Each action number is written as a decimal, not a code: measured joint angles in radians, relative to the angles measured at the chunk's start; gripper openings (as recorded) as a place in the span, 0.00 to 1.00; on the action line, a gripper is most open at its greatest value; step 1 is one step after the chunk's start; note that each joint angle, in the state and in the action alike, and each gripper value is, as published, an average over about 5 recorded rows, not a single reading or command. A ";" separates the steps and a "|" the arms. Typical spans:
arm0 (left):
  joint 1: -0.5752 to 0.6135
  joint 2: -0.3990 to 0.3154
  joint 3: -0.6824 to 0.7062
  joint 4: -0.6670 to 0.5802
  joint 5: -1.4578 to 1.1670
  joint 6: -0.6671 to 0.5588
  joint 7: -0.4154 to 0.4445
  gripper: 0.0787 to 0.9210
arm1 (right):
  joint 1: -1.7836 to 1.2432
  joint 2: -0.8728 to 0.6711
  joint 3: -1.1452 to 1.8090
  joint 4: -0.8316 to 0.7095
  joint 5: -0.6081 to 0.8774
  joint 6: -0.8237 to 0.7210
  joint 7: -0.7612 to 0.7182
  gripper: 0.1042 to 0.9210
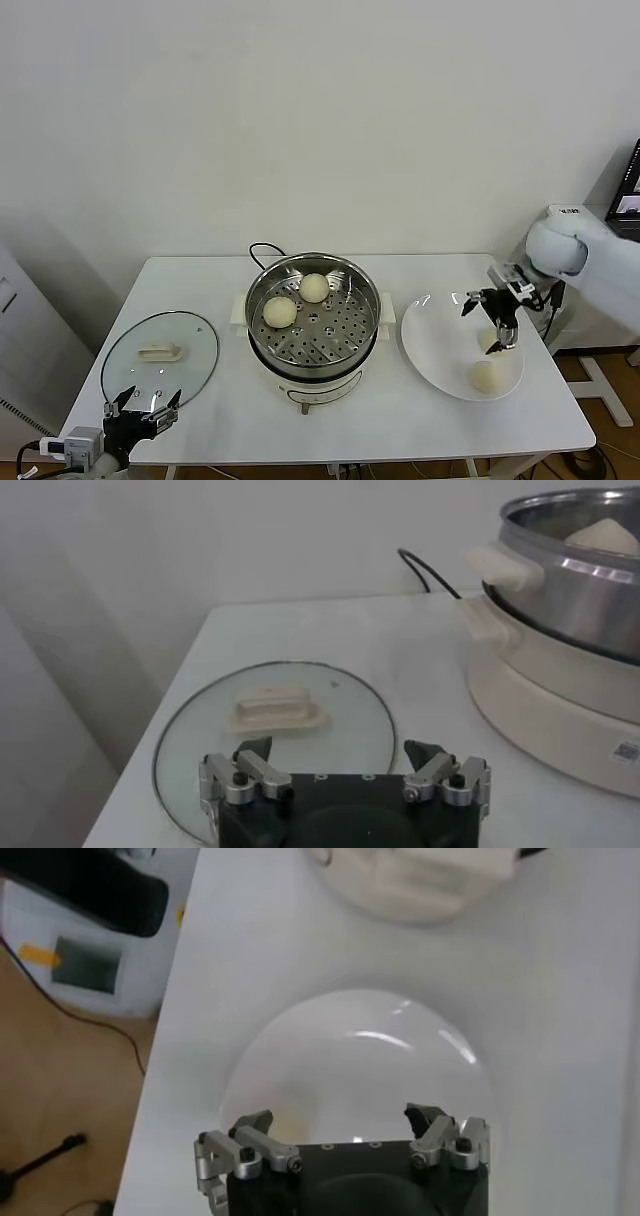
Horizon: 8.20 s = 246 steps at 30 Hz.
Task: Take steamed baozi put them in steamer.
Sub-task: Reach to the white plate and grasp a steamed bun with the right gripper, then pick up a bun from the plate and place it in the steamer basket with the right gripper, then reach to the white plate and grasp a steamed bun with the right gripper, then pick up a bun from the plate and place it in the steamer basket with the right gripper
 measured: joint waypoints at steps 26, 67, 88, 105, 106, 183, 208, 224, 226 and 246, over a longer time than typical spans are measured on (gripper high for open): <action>0.002 0.006 0.010 0.002 0.006 -0.002 0.000 0.88 | -0.315 0.035 0.257 -0.109 -0.201 0.058 0.026 0.79; -0.008 0.008 0.022 0.002 0.011 0.002 -0.008 0.88 | 0.109 0.139 0.163 -0.040 0.005 0.228 -0.004 0.46; -0.023 0.009 0.033 0.007 0.011 0.001 -0.009 0.88 | 0.200 0.461 0.111 0.032 -0.049 0.620 0.029 0.46; -0.032 0.005 0.040 0.011 0.012 -0.003 -0.010 0.88 | 0.098 0.579 0.078 0.080 -0.164 0.705 -0.019 0.46; -0.032 0.005 0.040 0.011 0.012 -0.003 -0.010 0.88 | 0.091 0.582 0.077 0.082 -0.170 0.707 -0.020 0.46; -0.030 0.020 0.028 0.005 0.007 -0.008 -0.012 0.88 | -0.182 0.199 0.356 -0.449 -0.298 0.300 -0.044 0.88; -0.026 0.019 0.034 0.009 0.011 -0.014 -0.012 0.88 | -0.325 0.267 0.497 -0.564 -0.445 0.313 0.032 0.73; -0.024 0.016 0.030 0.008 0.012 -0.015 -0.012 0.88 | -0.326 0.246 0.490 -0.539 -0.420 0.281 -0.012 0.36; -0.024 0.015 0.030 0.008 0.013 -0.014 -0.012 0.88 | -0.317 0.237 0.479 -0.529 -0.407 0.273 -0.016 0.35; -0.024 0.008 0.025 -0.004 0.026 -0.002 -0.022 0.88 | 0.186 0.201 -0.055 -0.237 0.131 0.005 0.016 0.35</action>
